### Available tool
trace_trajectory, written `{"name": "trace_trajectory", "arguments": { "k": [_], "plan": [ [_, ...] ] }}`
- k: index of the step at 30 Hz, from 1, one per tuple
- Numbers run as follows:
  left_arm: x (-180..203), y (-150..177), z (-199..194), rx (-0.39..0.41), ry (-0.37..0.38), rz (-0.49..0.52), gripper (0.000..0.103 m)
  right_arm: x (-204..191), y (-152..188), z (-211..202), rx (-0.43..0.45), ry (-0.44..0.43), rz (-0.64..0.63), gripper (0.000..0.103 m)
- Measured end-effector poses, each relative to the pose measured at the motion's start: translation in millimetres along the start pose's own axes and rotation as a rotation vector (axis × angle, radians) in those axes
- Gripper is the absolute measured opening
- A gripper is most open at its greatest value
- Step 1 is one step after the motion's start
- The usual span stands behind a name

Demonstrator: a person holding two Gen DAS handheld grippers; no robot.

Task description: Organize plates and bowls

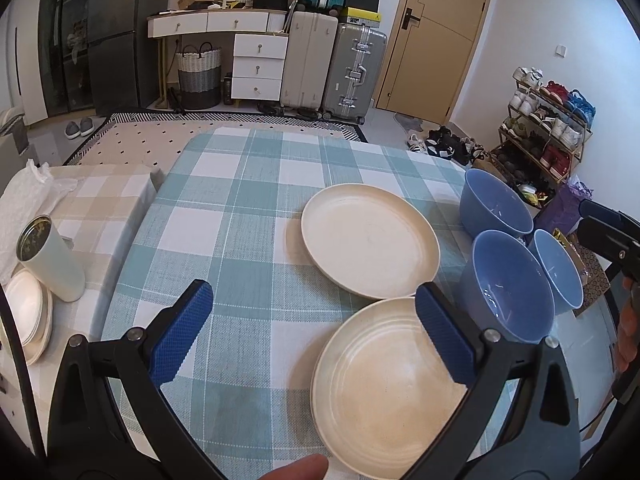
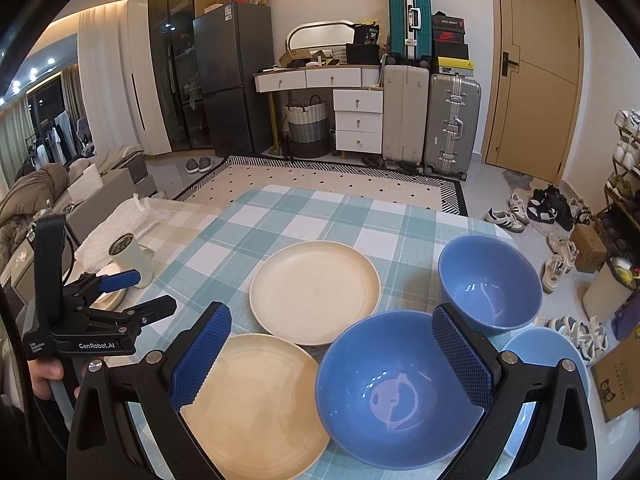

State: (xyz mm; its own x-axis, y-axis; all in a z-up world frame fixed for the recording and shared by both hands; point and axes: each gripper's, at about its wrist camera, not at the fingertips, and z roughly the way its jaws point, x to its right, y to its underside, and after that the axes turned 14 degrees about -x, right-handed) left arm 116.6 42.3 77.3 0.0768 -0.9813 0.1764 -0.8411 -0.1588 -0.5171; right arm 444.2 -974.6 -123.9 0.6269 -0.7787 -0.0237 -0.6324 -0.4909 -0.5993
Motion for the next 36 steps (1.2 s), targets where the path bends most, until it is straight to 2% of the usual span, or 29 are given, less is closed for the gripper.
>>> {"name": "trace_trajectory", "arguments": {
  "k": [11,22,36],
  "plan": [
    [7.4,-24.4,39.2,-0.048,-0.02,0.004,0.101,18.5,-28.3,51.3,-0.11,-0.044,0.015,0.102],
    [4.2,-52.8,78.0,-0.093,-0.032,-0.01,0.101,37.4,-57.3,108.1,-0.203,-0.028,0.016,0.102],
    [4.2,-76.4,124.3,-0.154,-0.046,-0.018,0.101,51.1,-74.9,161.2,-0.295,-0.038,-0.002,0.102]
  ]
}}
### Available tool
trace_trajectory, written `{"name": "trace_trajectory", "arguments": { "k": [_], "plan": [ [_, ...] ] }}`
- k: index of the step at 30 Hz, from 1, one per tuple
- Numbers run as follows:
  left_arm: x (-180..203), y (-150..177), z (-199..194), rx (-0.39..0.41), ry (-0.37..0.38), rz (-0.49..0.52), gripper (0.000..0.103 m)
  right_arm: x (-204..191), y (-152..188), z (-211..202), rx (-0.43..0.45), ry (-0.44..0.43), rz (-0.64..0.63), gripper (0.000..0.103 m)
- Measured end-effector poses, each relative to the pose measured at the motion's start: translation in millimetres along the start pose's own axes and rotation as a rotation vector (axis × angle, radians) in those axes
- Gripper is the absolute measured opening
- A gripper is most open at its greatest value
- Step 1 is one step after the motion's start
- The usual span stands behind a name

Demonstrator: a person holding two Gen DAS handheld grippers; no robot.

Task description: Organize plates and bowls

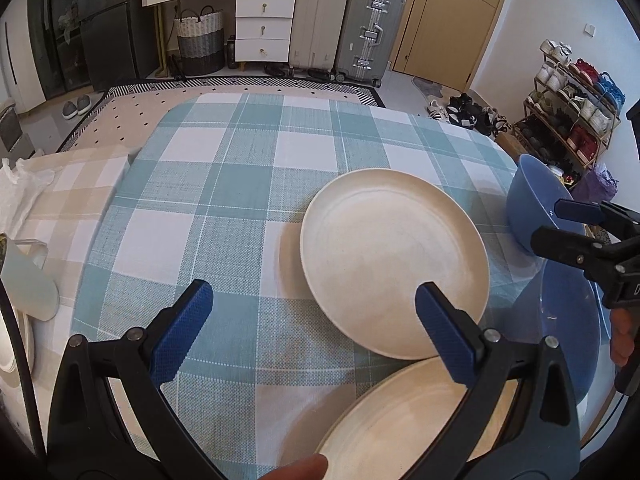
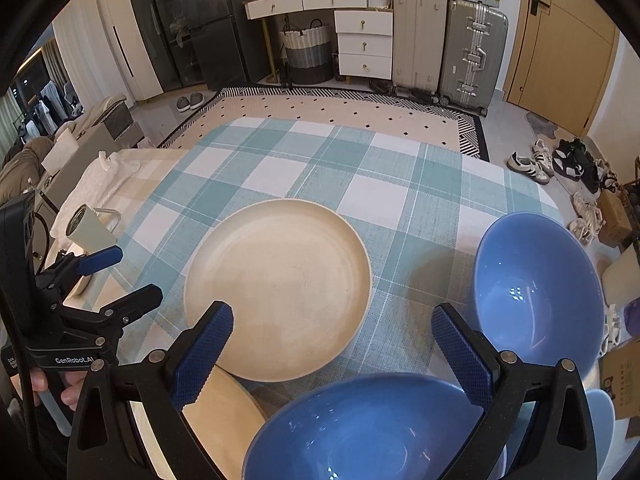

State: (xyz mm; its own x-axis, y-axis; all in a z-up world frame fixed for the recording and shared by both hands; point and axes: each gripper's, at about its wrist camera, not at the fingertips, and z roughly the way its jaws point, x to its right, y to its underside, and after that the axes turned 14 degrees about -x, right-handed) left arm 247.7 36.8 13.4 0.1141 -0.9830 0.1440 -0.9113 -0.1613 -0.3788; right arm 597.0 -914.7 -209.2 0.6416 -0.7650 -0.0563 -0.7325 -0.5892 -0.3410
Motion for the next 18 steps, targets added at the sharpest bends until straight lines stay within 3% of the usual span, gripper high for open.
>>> {"name": "trace_trajectory", "arguments": {
  "k": [18],
  "plan": [
    [6.5,-20.0,47.8,-0.081,-0.007,0.016,0.099,18.8,-24.9,54.3,-0.14,-0.017,-0.004,0.085]
  ]
}}
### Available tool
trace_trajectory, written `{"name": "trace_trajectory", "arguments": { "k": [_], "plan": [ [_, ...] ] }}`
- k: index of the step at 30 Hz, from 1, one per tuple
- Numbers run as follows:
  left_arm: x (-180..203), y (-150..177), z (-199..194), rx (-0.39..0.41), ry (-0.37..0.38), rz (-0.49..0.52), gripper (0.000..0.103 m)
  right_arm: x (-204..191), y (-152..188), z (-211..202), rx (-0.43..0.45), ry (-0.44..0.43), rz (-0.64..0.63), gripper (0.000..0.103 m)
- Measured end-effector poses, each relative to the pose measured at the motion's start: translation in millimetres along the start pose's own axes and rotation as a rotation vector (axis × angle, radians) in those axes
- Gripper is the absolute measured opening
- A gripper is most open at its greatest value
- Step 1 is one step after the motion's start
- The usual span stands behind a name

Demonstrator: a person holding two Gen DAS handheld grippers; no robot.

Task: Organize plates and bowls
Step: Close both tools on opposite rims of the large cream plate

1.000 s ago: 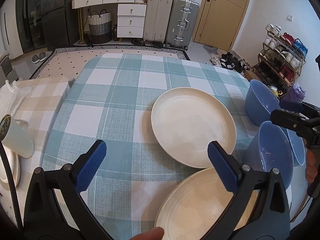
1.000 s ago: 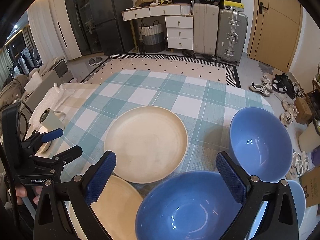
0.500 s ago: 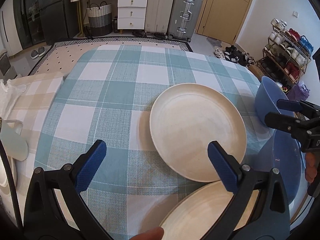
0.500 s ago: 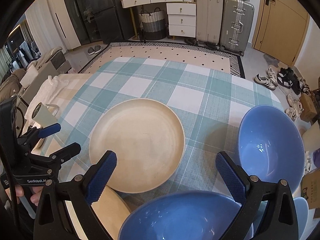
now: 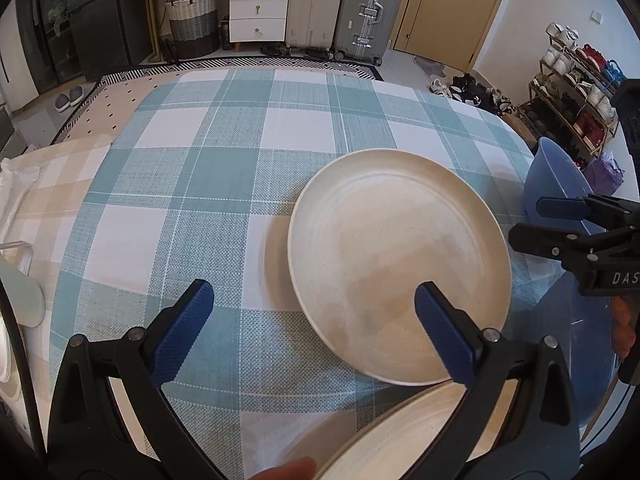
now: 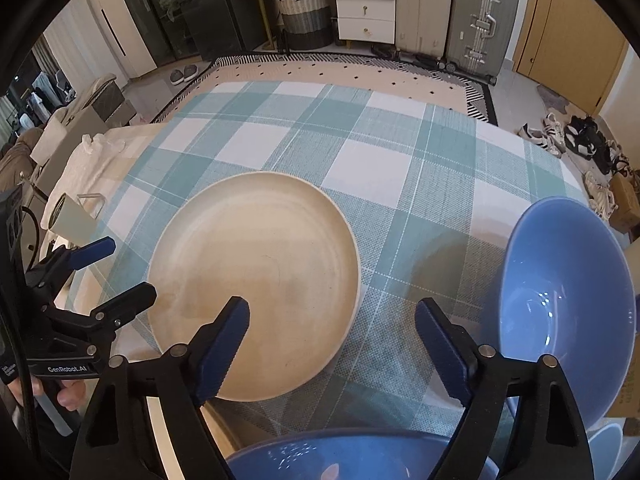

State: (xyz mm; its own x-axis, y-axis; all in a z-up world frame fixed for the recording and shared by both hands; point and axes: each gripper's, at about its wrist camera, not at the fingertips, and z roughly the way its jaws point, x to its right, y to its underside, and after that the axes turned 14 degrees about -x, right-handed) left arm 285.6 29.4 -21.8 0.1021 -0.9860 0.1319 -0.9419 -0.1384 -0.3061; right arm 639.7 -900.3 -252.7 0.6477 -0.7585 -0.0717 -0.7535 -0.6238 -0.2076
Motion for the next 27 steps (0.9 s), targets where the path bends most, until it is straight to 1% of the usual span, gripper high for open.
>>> {"name": "trace_trajectory", "arguments": {
  "k": [1,5,12,18,20,21,24,26,27],
  "plan": [
    [0.1,-0.8,1.9,-0.004,0.0,0.002,0.098,-0.4,-1.4,2.5,-0.007,-0.003,-0.009,0.081],
    [-0.5,-2.5,8.3,-0.02,0.009,0.007,0.094,-2.7,-5.7,10.4,-0.032,-0.012,-0.02,0.075],
    [-2.5,-5.0,22.0,-0.052,0.019,0.009,0.092,-8.4,-13.1,24.0,-0.072,0.01,-0.048,0.071],
    [-0.2,-6.2,29.5,-0.063,0.021,0.024,0.086,-11.4,-16.2,31.5,-0.094,0.027,-0.065,0.066],
    [0.9,-6.1,31.3,-0.067,0.02,0.028,0.08,-11.6,-16.6,34.0,-0.101,0.031,-0.069,0.064],
    [1.2,-6.2,32.5,-0.071,0.021,0.028,0.078,-11.5,-16.5,35.0,-0.105,0.032,-0.071,0.061],
    [1.7,-5.1,35.5,-0.081,0.027,0.025,0.07,-11.9,-15.9,38.9,-0.118,0.044,-0.079,0.056],
    [2.1,-4.6,37.5,-0.089,0.03,0.025,0.064,-12.2,-15.6,41.4,-0.125,0.051,-0.085,0.052],
    [2.5,-3.9,38.2,-0.093,0.032,0.025,0.063,-12.2,-15.6,41.8,-0.125,0.054,-0.088,0.047]
  ]
}}
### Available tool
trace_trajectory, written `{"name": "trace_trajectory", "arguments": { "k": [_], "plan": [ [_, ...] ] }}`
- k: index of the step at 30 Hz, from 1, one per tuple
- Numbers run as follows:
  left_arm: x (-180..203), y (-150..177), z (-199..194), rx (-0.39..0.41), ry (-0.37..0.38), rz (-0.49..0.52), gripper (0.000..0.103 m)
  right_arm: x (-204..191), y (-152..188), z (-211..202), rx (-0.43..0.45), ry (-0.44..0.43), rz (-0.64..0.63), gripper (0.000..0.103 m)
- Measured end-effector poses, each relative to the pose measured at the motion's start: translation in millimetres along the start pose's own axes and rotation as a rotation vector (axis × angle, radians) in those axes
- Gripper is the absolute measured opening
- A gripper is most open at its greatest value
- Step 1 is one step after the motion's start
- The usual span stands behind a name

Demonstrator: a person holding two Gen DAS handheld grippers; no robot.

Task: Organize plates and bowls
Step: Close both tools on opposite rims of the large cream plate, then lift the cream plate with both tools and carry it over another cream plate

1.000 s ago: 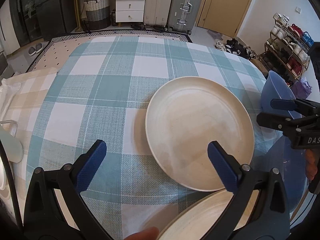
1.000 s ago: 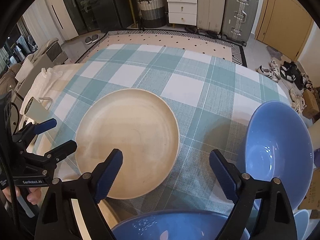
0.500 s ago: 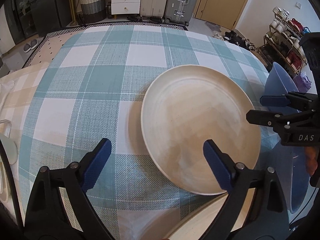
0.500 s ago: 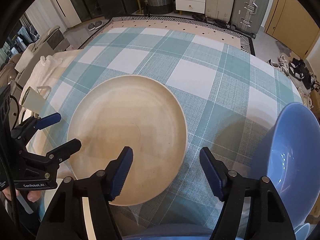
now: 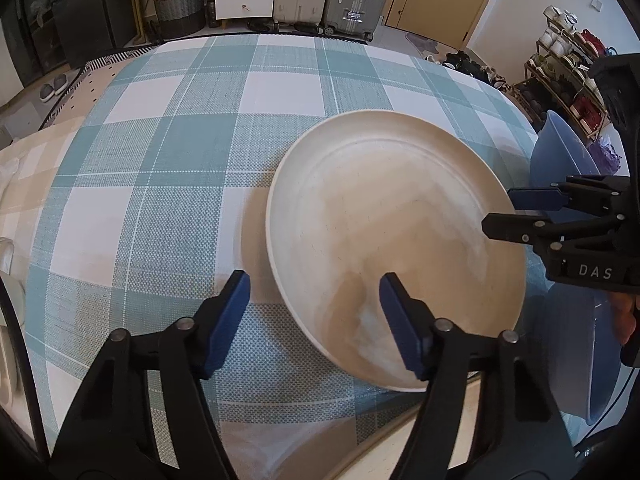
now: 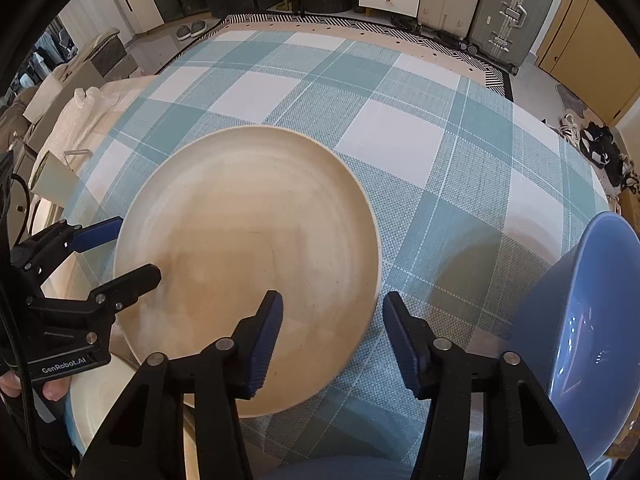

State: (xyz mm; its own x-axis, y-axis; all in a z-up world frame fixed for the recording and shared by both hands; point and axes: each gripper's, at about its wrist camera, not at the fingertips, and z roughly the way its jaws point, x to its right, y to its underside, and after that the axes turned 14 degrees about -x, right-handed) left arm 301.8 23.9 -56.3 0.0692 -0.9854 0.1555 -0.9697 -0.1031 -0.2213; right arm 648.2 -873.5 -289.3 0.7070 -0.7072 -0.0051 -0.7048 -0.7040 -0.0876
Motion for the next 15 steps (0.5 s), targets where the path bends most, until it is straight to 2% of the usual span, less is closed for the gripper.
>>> {"name": "trace_trajectory", "arguments": {
  "k": [3,6,10,15],
  "plan": [
    [1.6,0.5,2.3,-0.007,0.004,0.011,0.053,1.7,0.2,0.9,0.001,0.02,0.001,0.038],
    [5.1,0.9,5.0,-0.017,-0.005,0.027,0.038,5.1,0.8,0.3,0.004,0.025,0.006,0.03],
    [9.6,1.9,5.8,-0.005,-0.071,0.035,0.028,5.8,1.8,-0.2,0.012,0.042,0.005,0.025],
    [10.0,3.5,2.7,0.012,-0.08,0.038,0.024,4.5,2.9,-0.7,0.025,0.071,0.002,0.021]
  ]
}}
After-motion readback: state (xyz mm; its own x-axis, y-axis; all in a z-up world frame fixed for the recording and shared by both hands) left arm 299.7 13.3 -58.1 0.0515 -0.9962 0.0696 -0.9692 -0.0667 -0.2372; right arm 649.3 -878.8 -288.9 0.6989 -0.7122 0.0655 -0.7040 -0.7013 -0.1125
